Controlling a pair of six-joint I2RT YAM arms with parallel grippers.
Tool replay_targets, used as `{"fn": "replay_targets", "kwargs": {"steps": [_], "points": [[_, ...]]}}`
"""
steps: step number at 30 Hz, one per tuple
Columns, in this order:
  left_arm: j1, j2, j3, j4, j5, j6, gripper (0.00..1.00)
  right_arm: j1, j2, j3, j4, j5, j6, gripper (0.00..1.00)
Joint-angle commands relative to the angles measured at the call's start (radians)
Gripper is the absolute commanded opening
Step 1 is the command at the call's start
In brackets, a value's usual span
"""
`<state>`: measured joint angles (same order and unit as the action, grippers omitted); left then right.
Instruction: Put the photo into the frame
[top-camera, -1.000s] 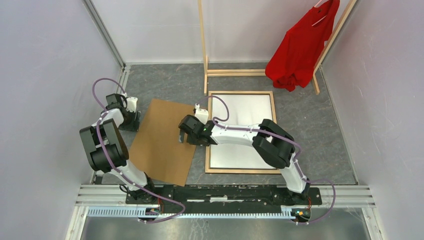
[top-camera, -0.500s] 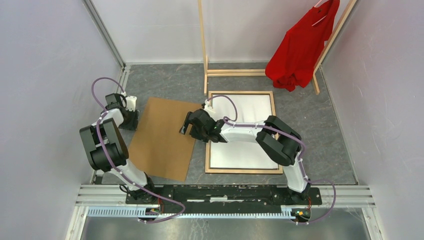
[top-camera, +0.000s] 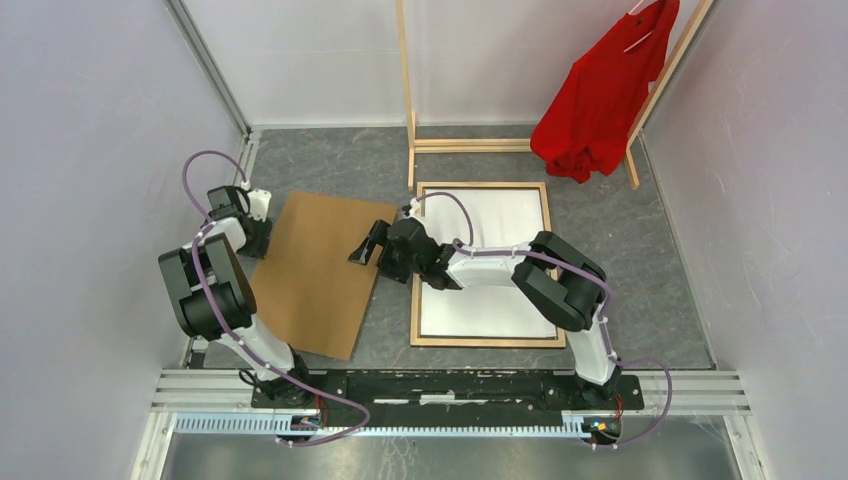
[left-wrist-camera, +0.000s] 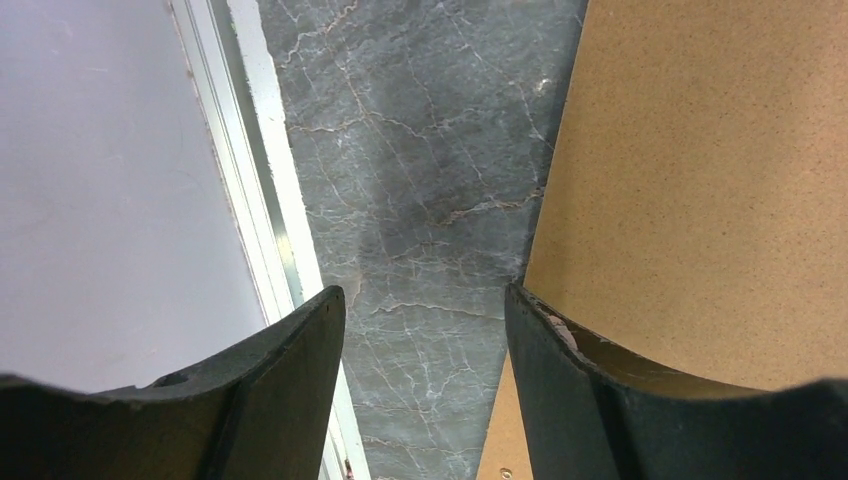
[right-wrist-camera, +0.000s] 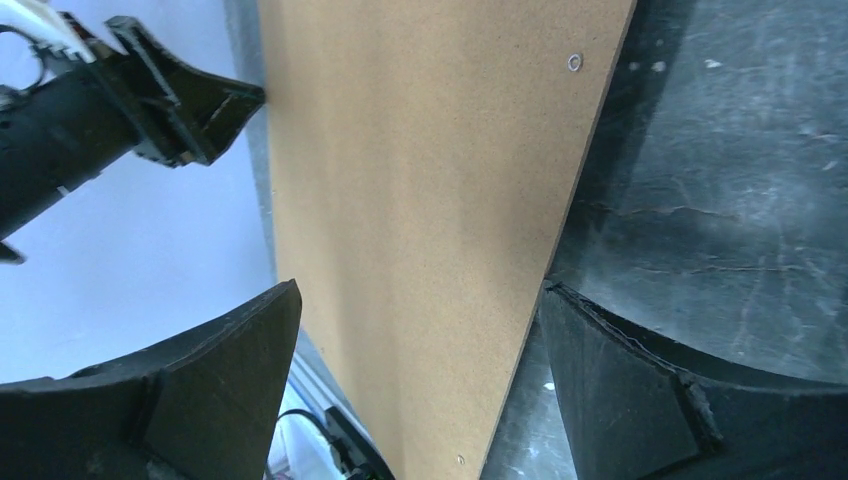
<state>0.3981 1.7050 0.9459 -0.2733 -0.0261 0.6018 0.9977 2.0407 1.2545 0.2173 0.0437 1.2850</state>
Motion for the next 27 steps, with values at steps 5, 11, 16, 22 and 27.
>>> {"fn": "replay_targets", "kwargs": {"steps": [5, 11, 16, 22, 27], "points": [[-0.024, 0.096, -0.085, -0.25, 0.135, 0.009, 0.69, 0.042, -0.095, -0.021, 0.539, -0.133, 0.106, 0.93], [-0.024, 0.096, -0.084, -0.25, 0.131, 0.01, 0.69, 0.041, -0.086, -0.049, 0.648, -0.159, 0.127, 0.92], [-0.024, 0.095, -0.081, -0.25, 0.13, 0.009, 0.69, 0.041, -0.062, -0.048, 0.731, -0.185, 0.165, 0.92], [-0.024, 0.088, -0.081, -0.25, 0.126, 0.01, 0.69, 0.04, -0.072, -0.058, 0.715, -0.172, 0.161, 0.92], [-0.025, 0.079, -0.075, -0.25, 0.123, 0.005, 0.71, 0.04, -0.12, -0.08, 0.571, -0.142, 0.117, 0.92]]}}
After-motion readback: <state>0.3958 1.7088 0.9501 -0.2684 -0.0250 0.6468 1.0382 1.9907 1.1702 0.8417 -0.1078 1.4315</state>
